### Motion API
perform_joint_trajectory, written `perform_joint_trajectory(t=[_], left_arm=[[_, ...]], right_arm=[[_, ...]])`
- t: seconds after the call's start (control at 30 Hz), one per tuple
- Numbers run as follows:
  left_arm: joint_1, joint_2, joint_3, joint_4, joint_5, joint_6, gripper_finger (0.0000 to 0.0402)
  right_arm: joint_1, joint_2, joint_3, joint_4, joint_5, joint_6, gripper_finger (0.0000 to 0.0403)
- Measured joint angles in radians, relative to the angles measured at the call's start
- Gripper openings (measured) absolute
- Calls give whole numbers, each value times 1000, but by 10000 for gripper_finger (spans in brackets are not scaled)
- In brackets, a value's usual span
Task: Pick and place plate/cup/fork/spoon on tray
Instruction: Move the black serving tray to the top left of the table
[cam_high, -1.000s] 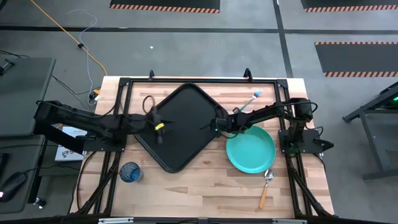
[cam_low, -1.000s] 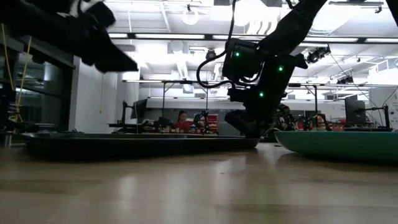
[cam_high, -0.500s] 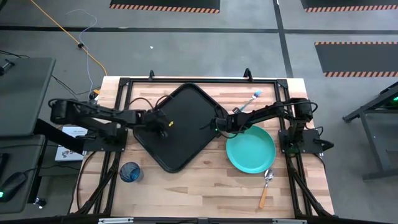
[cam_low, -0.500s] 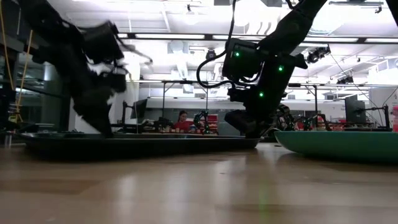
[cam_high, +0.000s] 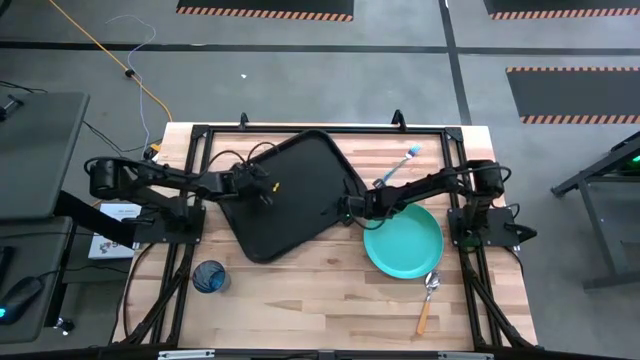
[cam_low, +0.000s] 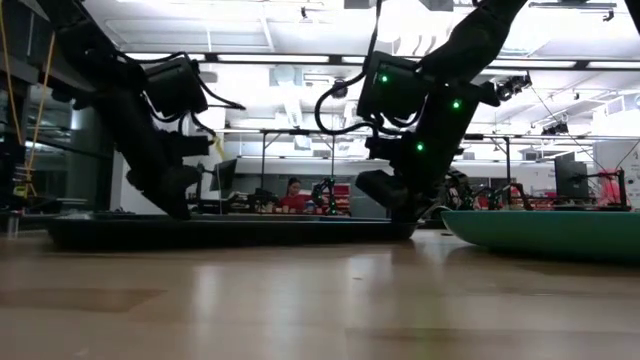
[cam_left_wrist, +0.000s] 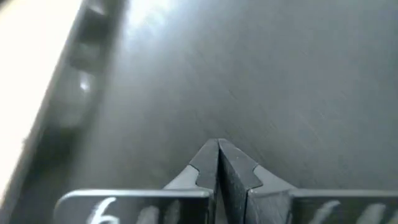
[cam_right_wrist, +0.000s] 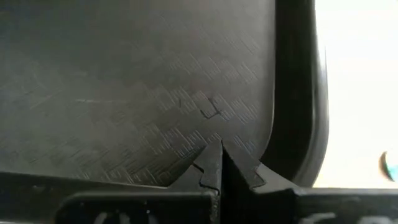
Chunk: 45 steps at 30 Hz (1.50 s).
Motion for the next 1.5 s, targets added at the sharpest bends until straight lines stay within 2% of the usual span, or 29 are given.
perform_joint_trajectory(t=[0.2,0.3,0.43,0.57,0.7,0.9,1.1,1.3,1.5], left_arm=[[28,-1,0,55,-118,57,0],[29,-1,0,57,-125,85,0],[12,-31,9,9,-53,80,0],[-4,-88,64,-195,50,-16,0],[-50,-121,97,-376,198,-127,0],[-165,-109,98,-384,287,-183,0],[-232,-22,100,-369,329,-200,0],[-229,41,105,-323,338,-160,0],[-189,50,103,-284,314,-102,0]], right_arm=[[39,1,-1,81,-51,26,0],[52,2,-1,126,-79,5,0],[51,-10,-3,128,-83,-3,0],[41,-36,-4,122,-64,-20,0],[27,-58,-4,99,-48,-39,0],[-8,-60,-2,102,-41,-56,0],[-54,-60,-2,150,-58,-75,0],[-74,-61,-2,182,-89,-113,0],[-56,-61,-11,153,-93,-103,0]])
